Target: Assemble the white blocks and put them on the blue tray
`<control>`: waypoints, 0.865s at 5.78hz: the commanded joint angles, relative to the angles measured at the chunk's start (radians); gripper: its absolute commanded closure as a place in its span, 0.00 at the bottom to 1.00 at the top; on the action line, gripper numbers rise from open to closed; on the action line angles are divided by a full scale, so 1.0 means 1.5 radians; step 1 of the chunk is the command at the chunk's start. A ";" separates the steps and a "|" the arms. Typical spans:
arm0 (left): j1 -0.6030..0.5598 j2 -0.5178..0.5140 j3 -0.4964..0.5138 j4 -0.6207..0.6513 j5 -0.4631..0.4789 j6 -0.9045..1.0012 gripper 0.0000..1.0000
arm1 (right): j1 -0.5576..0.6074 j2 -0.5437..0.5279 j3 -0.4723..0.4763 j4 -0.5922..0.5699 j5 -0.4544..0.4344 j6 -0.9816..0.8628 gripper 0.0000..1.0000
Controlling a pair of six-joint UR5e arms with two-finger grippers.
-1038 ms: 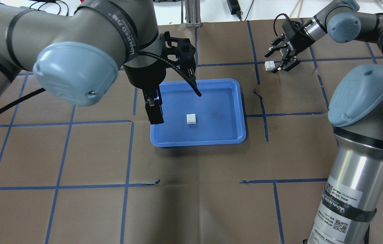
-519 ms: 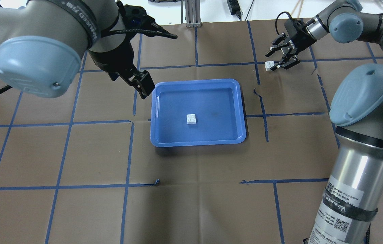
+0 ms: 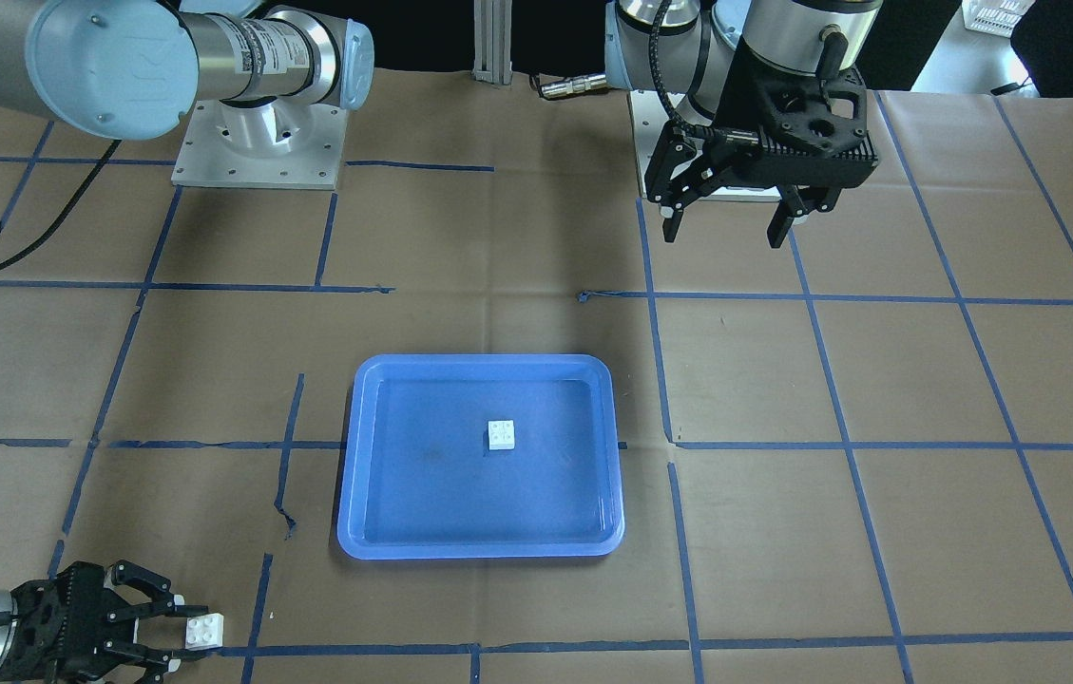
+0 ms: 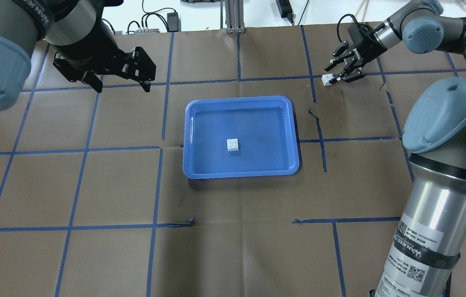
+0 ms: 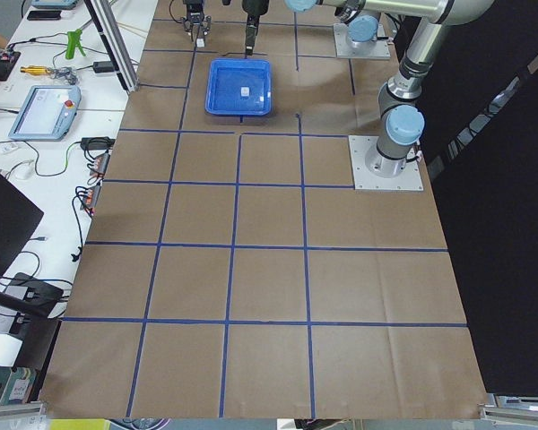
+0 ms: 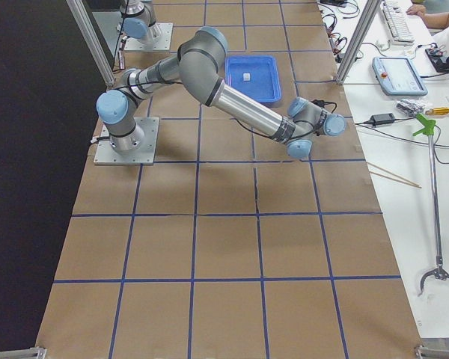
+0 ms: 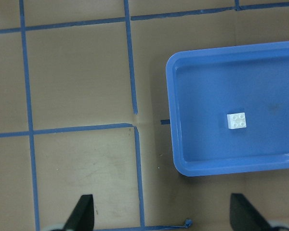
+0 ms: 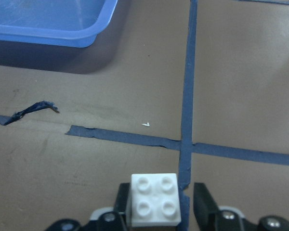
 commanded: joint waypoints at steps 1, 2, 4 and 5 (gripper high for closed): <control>0.003 0.004 -0.004 -0.019 -0.008 -0.007 0.01 | 0.000 0.000 0.000 -0.001 -0.003 0.000 0.59; 0.003 0.006 -0.002 -0.020 0.000 -0.008 0.01 | 0.000 0.000 -0.001 -0.001 -0.003 -0.001 0.72; 0.005 0.004 0.000 -0.017 -0.002 -0.017 0.01 | 0.000 -0.016 -0.012 0.001 -0.004 0.004 0.80; 0.007 0.005 0.001 -0.017 0.001 -0.016 0.01 | 0.000 -0.050 -0.010 0.006 -0.007 0.048 0.80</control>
